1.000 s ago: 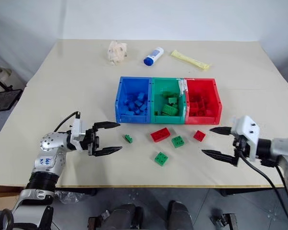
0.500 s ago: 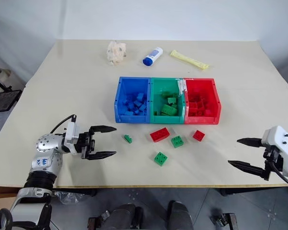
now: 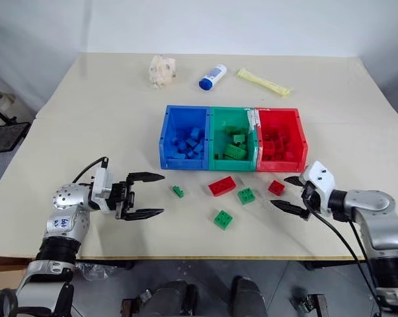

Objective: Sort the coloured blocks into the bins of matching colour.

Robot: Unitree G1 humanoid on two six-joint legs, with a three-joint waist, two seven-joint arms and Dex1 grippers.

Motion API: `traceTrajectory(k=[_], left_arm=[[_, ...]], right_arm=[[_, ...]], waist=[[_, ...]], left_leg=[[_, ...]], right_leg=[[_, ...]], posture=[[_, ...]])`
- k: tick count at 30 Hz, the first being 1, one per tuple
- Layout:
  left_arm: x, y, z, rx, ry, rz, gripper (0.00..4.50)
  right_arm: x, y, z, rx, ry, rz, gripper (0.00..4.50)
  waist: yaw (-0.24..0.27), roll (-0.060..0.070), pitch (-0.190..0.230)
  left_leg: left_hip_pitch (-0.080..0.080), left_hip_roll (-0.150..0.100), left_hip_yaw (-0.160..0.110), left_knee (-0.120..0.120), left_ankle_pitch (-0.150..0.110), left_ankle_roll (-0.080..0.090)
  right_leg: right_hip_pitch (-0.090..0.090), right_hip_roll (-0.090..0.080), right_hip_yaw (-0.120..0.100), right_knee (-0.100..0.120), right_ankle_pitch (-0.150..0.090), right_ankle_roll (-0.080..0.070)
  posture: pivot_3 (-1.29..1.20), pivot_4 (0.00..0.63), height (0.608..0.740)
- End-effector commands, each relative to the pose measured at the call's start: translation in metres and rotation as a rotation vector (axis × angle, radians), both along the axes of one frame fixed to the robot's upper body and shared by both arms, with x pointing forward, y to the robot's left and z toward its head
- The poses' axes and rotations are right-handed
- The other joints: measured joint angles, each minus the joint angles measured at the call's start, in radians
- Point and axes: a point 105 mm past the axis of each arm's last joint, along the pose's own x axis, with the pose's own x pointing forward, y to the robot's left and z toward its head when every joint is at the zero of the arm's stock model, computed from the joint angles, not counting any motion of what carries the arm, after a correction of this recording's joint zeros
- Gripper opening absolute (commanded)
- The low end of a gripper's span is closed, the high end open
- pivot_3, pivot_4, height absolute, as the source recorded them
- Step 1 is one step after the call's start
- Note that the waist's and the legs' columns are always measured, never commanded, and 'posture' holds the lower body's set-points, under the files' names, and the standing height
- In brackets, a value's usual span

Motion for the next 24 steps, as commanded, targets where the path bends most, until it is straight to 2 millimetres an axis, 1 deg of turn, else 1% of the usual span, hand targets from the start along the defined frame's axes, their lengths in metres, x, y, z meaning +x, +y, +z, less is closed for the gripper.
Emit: traceTrajectory(k=[1,4,7,8,9,13,14,16,18,21,22,24], left_arm=[[-0.005,0.003,0.008,-0.013,-0.029,0.008,4.50],[-0.006,0.004,0.008,-0.012,-0.030,0.013,4.50],[-0.007,0.005,0.008,-0.016,-0.030,0.028,4.50],[-0.008,0.005,0.008,-0.017,-0.029,0.030,4.50],[-0.009,0.005,0.008,-0.017,-0.029,0.031,4.50],[-0.009,0.006,0.008,-0.018,-0.028,0.037,4.50],[-0.008,0.006,0.009,-0.018,-0.028,0.039,4.50],[-0.007,0.006,0.009,-0.018,-0.026,0.040,4.50],[-0.007,0.005,0.009,-0.018,-0.025,0.041,4.50],[-0.004,0.004,0.009,-0.021,-0.027,0.042,4.50],[-0.003,0.003,0.010,-0.022,-0.029,0.041,4.50],[-0.001,0.001,0.010,-0.026,-0.033,0.039,4.50]], right_arm=[[0.004,-0.002,0.001,-0.008,-0.034,-0.022,3.89],[0.006,-0.001,0.003,0.024,-0.039,-0.035,2.97],[0.006,-0.001,0.006,0.020,-0.069,-0.039,1.96],[0.007,0.000,0.011,0.024,-0.094,-0.040,1.65],[0.007,0.000,0.015,0.029,-0.109,-0.041,1.44],[0.006,0.011,0.056,0.057,-0.222,0.004,1.45],[0.009,0.013,0.063,0.058,-0.239,0.004,1.45],[0.019,0.012,0.081,0.058,-0.288,-0.025,1.45],[0.028,0.011,0.091,0.052,-0.311,-0.042,1.45],[0.050,0.009,0.105,0.044,-0.345,-0.074,1.45],[0.060,0.006,0.108,0.035,-0.363,-0.101,1.45],[0.071,0.004,0.109,0.023,-0.370,-0.122,1.45]], waist=[[-0.001,0.000,0.000],[0.000,0.000,0.000],[0.001,0.000,0.000],[0.001,0.000,0.000],[0.001,0.000,0.000],[0.000,0.000,0.000],[0.000,0.000,0.000],[-0.001,0.000,0.000],[-0.002,0.000,0.000],[-0.002,0.000,0.000],[-0.002,0.000,0.000],[-0.002,0.000,0.000]], left_leg=[[0.000,0.001,0.000,0.000,0.000,0.000],[0.001,0.001,0.000,0.001,0.000,0.000],[0.001,0.001,0.000,0.001,0.000,0.000],[0.001,0.001,0.000,0.001,0.000,0.000],[0.001,0.001,0.000,0.001,0.000,0.000],[0.001,0.001,0.001,0.000,0.000,0.000],[0.001,0.001,0.001,0.001,0.000,0.000],[0.001,0.001,0.001,0.001,0.000,0.000],[0.001,0.001,0.001,0.001,0.000,0.000],[0.001,0.001,0.001,0.000,0.000,0.000],[0.001,0.001,0.001,0.000,0.000,0.000],[0.001,0.001,0.001,0.000,0.000,0.000]], right_leg=[[0.000,0.001,0.000,0.000,0.000,0.000],[0.000,0.001,0.001,0.001,0.000,0.000],[0.000,0.001,0.001,0.001,0.000,0.000],[0.000,0.001,0.001,0.001,0.000,0.000],[0.000,0.001,0.001,0.001,0.000,0.000],[0.000,0.001,0.001,0.001,0.000,0.000],[0.000,0.001,0.001,0.001,0.000,0.000],[0.000,0.001,0.002,0.001,0.000,0.000],[-0.001,0.001,0.002,0.001,0.000,0.000],[-0.001,0.001,0.002,0.001,0.000,0.000],[-0.001,0.001,0.002,0.000,0.000,0.000],[-0.001,0.001,0.002,0.001,0.000,0.000]], posture=[[0.00,0.150,0.740],[0.00,0.150,0.740],[0.00,0.150,0.740],[0.00,0.150,0.740],[0.00,0.150,0.740],[0.00,0.150,0.740],[0.00,0.150,0.740],[0.00,0.150,0.740],[0.00,0.150,0.740],[0.00,0.150,0.740],[0.00,0.150,0.740],[0.00,0.150,0.740]])
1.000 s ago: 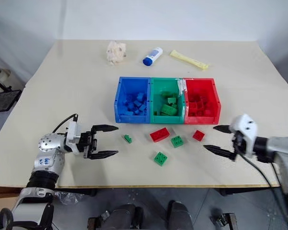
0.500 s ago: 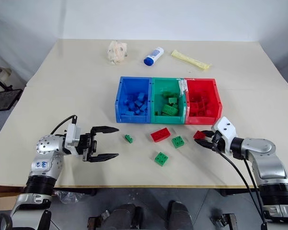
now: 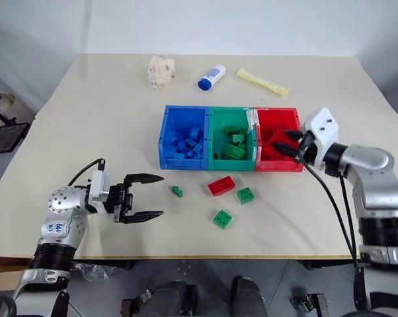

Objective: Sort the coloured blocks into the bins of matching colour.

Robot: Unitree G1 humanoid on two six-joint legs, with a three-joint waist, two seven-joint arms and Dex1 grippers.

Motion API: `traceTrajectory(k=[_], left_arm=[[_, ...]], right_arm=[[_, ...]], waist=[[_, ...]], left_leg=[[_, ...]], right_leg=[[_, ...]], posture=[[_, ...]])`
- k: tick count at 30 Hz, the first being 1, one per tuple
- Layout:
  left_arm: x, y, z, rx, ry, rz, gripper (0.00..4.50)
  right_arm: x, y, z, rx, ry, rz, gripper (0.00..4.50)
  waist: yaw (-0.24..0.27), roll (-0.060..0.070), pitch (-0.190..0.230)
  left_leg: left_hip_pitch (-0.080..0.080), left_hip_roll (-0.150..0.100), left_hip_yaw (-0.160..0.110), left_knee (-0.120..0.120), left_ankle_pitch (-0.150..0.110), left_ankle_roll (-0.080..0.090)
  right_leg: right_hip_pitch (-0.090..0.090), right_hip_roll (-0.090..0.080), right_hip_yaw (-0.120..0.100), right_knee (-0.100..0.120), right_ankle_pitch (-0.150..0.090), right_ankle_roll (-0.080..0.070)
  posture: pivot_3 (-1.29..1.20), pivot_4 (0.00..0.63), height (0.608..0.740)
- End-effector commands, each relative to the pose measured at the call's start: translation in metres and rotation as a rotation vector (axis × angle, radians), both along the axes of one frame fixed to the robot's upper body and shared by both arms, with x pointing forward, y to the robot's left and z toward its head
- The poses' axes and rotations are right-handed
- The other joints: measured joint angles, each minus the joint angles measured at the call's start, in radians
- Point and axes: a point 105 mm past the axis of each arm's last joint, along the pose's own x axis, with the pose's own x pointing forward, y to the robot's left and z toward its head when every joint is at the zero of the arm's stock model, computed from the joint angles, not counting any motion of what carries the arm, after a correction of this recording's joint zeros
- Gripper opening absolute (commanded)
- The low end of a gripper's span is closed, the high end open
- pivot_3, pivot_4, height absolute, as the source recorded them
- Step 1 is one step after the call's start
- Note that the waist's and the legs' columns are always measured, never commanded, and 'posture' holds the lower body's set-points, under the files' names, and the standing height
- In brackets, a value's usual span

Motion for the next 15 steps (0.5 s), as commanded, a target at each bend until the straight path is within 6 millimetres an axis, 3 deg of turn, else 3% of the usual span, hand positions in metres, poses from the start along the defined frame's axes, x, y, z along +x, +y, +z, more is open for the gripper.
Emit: traceTrajectory(k=[1,8,12,15], left_arm=[[0.004,-0.001,0.009,-0.024,-0.035,0.004,4.50],[0.005,-0.004,0.009,-0.035,-0.042,0.001,4.50],[0.004,-0.004,0.008,-0.038,-0.038,-0.002,4.50],[0.004,-0.003,0.007,-0.040,-0.035,0.000,4.50]], right_arm=[[0.014,-0.006,0.004,-0.023,-0.030,-0.036,2.18],[0.011,-0.003,0.012,-0.038,-0.051,0.001,4.48],[-0.004,-0.003,0.012,-0.060,-0.038,0.046,4.48],[-0.034,-0.005,0.001,-0.091,0.030,0.139,4.48]], waist=[[0.001,0.000,0.000],[-0.005,0.000,0.000],[-0.006,0.000,0.000],[0.004,0.000,0.000]], left_leg=[[0.000,0.000,-0.001,0.000,0.000,0.000],[-0.001,0.000,0.000,-0.001,0.000,0.000],[-0.001,0.000,-0.001,0.000,0.000,0.000],[-0.001,0.000,-0.001,0.000,0.000,0.000]], right_leg=[[0.000,0.000,0.000,0.000,0.000,0.000],[-0.001,0.000,-0.002,0.000,0.000,0.000],[-0.001,0.000,-0.002,0.000,0.000,0.000],[0.000,0.000,-0.002,0.000,0.000,0.000]], posture=[[0.00,0.150,0.740],[0.00,0.150,0.740],[0.00,0.150,0.740],[0.00,0.150,0.740]])
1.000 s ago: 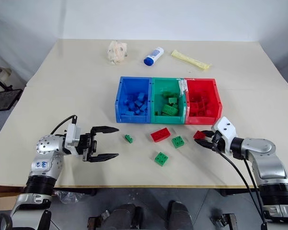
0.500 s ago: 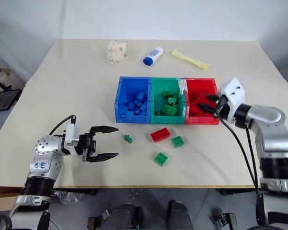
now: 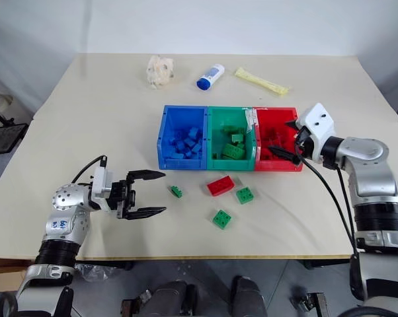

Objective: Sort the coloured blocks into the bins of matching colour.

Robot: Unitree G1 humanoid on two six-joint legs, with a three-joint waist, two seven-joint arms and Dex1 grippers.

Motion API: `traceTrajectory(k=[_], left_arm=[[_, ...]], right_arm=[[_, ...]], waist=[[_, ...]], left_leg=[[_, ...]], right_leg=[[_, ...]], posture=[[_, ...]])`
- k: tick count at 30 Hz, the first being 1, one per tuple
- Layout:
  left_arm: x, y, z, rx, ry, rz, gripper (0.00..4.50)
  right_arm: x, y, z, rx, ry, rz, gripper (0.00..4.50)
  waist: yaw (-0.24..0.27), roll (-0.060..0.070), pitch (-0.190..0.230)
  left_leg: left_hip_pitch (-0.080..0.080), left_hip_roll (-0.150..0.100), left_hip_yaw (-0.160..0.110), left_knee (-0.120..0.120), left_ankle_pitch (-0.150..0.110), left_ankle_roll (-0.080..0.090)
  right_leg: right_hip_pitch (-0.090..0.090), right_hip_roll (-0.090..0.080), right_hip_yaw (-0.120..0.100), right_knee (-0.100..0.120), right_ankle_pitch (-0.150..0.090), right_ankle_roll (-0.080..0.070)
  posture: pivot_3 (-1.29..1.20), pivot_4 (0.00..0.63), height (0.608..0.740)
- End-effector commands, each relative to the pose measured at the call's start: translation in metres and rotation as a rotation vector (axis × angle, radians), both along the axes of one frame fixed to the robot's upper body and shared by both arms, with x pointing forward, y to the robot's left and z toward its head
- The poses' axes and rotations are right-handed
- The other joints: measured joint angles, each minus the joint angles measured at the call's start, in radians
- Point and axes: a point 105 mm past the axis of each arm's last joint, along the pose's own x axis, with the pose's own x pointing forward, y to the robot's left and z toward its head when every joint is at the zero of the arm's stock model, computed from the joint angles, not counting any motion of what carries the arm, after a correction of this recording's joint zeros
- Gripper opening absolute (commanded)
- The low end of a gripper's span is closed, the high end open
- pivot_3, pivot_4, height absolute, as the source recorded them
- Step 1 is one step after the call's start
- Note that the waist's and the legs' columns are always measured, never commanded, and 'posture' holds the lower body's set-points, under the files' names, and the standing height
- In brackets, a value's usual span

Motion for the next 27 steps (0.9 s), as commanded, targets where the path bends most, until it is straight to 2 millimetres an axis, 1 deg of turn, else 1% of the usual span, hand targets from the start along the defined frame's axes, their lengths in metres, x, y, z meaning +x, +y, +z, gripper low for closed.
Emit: traceTrajectory(k=[1,3,4,6,8,9,11,14,18,20,21,25,27], left_arm=[[0.000,0.002,0.004,-0.018,-0.024,0.006,4.50],[0.000,0.003,0.003,-0.017,-0.019,0.010,4.50],[0.001,0.004,0.003,-0.017,-0.018,0.011,4.50],[0.000,0.004,0.003,-0.016,-0.018,0.011,4.50],[0.001,0.007,0.002,-0.013,-0.014,0.018,4.50],[0.001,0.008,0.002,-0.012,-0.013,0.019,4.50],[0.001,0.009,0.001,-0.009,-0.012,0.021,4.50],[0.002,0.010,0.001,-0.008,-0.012,0.022,4.50],[0.001,0.009,0.001,-0.009,-0.014,0.021,4.50],[0.001,0.008,0.001,-0.012,-0.015,0.020,4.50],[0.000,0.007,0.001,-0.014,-0.015,0.019,4.50],[-0.006,0.003,-0.001,-0.025,-0.008,0.005,4.50],[-0.009,0.002,-0.002,-0.026,-0.007,0.003,4.50]], right_arm=[[-0.038,-0.004,0.006,-0.030,0.022,0.109,4.48],[-0.064,-0.012,-0.009,-0.068,0.088,0.164,4.48],[-0.073,-0.014,-0.013,-0.077,0.111,0.178,4.48],[-0.084,-0.019,-0.017,-0.088,0.141,0.185,4.48],[-0.102,-0.038,-0.028,-0.136,0.211,0.153,4.48],[-0.109,-0.044,-0.031,-0.153,0.233,0.143,4.48],[-0.115,-0.051,-0.032,-0.169,0.249,0.128,4.48],[-0.118,-0.052,-0.031,-0.178,0.253,0.128,4.48],[-0.115,-0.036,-0.032,-0.182,0.256,0.176,4.48],[-0.112,-0.019,-0.034,-0.177,0.262,0.230,4.48],[-0.112,-0.014,-0.035,-0.175,0.266,0.247,4.48],[-0.092,0.027,-0.042,-0.167,0.257,0.369,4.48],[-0.085,0.037,-0.044,-0.165,0.256,0.397,4.48]], waist=[[0.008,0.000,0.000],[0.013,0.000,0.000],[0.013,0.000,0.000],[0.009,0.000,0.000],[0.009,0.000,0.000],[0.009,0.000,0.000],[0.008,0.000,0.000],[0.004,0.000,0.000],[0.006,0.000,0.000],[0.006,0.000,0.000],[0.006,0.000,0.000],[0.004,0.000,0.000],[0.003,0.000,0.000]], left_leg=[[0.000,0.000,0.000,0.000,0.000,0.000],[-0.001,0.000,-0.002,0.000,0.000,0.000],[-0.001,-0.001,-0.002,0.000,0.000,0.000],[-0.001,-0.001,-0.001,0.000,0.000,0.000],[0.000,-0.001,0.002,0.001,0.000,0.001],[0.001,0.000,0.002,0.001,0.000,0.001],[0.002,0.000,0.003,0.000,0.000,0.001],[0.003,0.001,0.004,0.000,0.000,0.001],[0.004,0.001,0.004,0.000,0.000,0.001],[0.004,0.001,0.004,0.000,0.000,0.001],[0.004,0.001,0.004,0.000,0.000,0.001],[0.004,0.002,0.003,0.000,0.000,0.000],[0.003,0.002,0.003,0.000,-0.001,0.000]], right_leg=[[0.000,0.000,0.000,0.000,0.000,0.000],[0.001,0.000,-0.001,-0.001,0.000,0.000],[0.001,0.000,-0.001,-0.001,0.000,0.000],[0.002,0.000,-0.001,-0.001,0.000,0.000],[0.001,-0.001,0.000,-0.002,0.000,0.001],[0.002,0.000,0.000,-0.001,0.000,0.001],[0.002,0.000,0.001,-0.001,0.000,0.001],[0.002,0.000,0.003,-0.001,0.000,0.001],[0.002,-0.001,0.003,-0.001,0.000,0.000],[0.002,-0.001,0.004,-0.002,0.000,0.000],[0.002,-0.002,0.003,-0.002,0.000,0.000],[0.002,-0.004,0.003,-0.003,0.000,0.000],[0.001,-0.003,0.004,-0.002,0.000,0.000]], posture=[[0.00,0.150,0.740],[0.00,0.150,0.740],[0.00,0.150,0.740],[0.00,0.150,0.740],[0.00,0.150,0.740],[0.00,0.150,0.740],[0.00,0.150,0.740],[0.00,0.150,0.740],[0.00,0.150,0.740],[0.00,0.150,0.740],[0.00,0.150,0.740],[0.00,0.150,0.740],[0.00,0.150,0.740]])
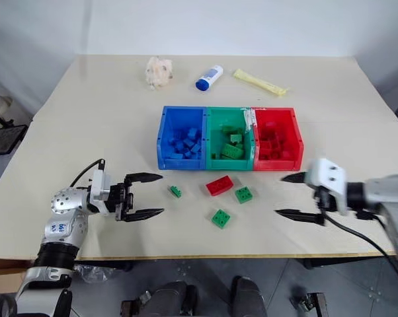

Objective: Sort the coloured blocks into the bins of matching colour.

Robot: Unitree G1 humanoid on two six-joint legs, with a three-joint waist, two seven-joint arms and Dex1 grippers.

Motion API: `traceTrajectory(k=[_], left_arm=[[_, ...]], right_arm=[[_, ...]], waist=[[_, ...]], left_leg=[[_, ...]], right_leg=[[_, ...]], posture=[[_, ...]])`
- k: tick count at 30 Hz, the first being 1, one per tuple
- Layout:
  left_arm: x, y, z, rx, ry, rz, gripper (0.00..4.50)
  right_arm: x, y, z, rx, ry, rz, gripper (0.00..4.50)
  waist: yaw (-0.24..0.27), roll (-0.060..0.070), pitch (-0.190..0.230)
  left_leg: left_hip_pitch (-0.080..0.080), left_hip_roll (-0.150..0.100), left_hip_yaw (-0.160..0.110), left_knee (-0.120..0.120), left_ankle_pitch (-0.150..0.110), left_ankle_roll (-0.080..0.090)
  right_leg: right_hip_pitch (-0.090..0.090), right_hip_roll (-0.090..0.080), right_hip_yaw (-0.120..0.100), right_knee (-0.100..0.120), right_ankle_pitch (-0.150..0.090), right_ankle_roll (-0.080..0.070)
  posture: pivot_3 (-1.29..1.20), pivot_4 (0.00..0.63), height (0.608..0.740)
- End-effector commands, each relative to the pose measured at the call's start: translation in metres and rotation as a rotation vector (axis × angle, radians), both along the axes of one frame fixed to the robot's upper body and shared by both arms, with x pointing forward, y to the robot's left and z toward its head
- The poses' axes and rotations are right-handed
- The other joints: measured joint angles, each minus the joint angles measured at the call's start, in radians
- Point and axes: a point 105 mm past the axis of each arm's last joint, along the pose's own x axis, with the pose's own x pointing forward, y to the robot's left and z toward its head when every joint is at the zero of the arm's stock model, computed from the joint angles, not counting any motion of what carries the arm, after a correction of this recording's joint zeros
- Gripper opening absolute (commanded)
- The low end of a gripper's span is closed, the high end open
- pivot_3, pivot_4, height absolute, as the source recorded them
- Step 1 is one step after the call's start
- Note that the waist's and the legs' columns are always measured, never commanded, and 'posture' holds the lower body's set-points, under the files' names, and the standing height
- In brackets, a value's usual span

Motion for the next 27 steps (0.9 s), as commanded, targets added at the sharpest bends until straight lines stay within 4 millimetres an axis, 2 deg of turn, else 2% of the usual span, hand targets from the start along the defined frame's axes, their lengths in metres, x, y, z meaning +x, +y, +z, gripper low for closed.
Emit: traceTrajectory(k=[1,4,9,12,16,18,22,24,27], left_arm=[[-0.006,-0.002,0.007,-0.018,-0.033,-0.011,4.50],[-0.009,-0.002,0.006,-0.016,-0.033,-0.013,4.50],[-0.013,-0.001,0.008,-0.020,-0.046,0.006,4.50],[-0.015,0.000,0.008,-0.020,-0.048,0.018,4.50],[-0.019,0.005,0.008,-0.017,-0.046,0.039,4.50],[-0.020,0.006,0.008,-0.013,-0.044,0.043,4.50],[-0.020,0.008,0.008,-0.011,-0.044,0.050,4.50],[-0.019,0.009,0.008,-0.010,-0.043,0.050,4.50],[-0.018,0.008,0.009,-0.007,-0.044,0.046,4.50]], right_arm=[[0.008,0.012,-0.002,-0.010,0.002,0.035,4.48],[0.017,0.024,-0.011,-0.017,0.021,0.074,4.48],[0.036,0.041,-0.039,-0.060,0.058,0.107,4.48],[0.041,0.048,-0.041,-0.036,0.056,0.118,3.85],[0.044,0.046,-0.042,-0.041,0.041,0.118,2.48],[0.045,0.046,-0.038,-0.037,0.025,0.115,1.97],[0.047,0.048,-0.023,-0.013,-0.023,0.110,1.96],[0.047,0.053,-0.009,0.028,-0.053,0.114,1.96],[0.055,0.065,0.023,0.132,-0.111,0.093,1.96]], waist=[[0.004,0.000,0.000],[0.005,0.000,0.000],[0.001,0.000,0.000],[0.000,0.000,0.000],[0.000,0.000,0.000],[-0.001,0.000,0.000],[0.000,0.000,0.000],[-0.001,0.000,0.000],[-0.003,0.000,0.000]], left_leg=[[0.000,0.000,0.000,0.000,0.000,0.000],[-0.002,-0.001,-0.003,0.000,0.000,0.000],[-0.002,-0.001,-0.003,0.000,0.000,0.000],[-0.002,-0.002,-0.003,0.000,0.000,0.000],[-0.002,-0.001,-0.003,0.000,0.000,0.000],[-0.002,-0.001,-0.003,0.000,0.000,0.000],[-0.002,-0.001,-0.003,0.000,0.000,0.000],[-0.002,-0.001,-0.003,0.000,0.000,0.000],[-0.002,-0.001,-0.003,0.000,0.000,0.000]], right_leg=[[0.000,0.000,0.000,0.000,0.000,0.000],[0.000,0.002,-0.001,0.000,0.000,0.000],[0.000,0.003,-0.002,0.000,0.000,0.000],[0.000,0.003,-0.002,0.001,0.000,0.000],[0.000,0.003,-0.003,0.001,0.000,0.000],[0.000,0.003,-0.003,0.001,0.000,0.000],[0.000,0.003,-0.003,0.001,0.000,0.000],[0.000,0.003,-0.003,0.000,0.000,0.000],[0.000,0.003,-0.003,0.000,0.000,0.000]], posture=[[0.00,0.150,0.740],[0.00,0.150,0.740],[0.00,0.150,0.740],[0.00,0.150,0.740],[0.00,0.150,0.740],[0.00,0.150,0.740],[0.00,0.150,0.740],[0.00,0.150,0.740],[0.00,0.150,0.740]])
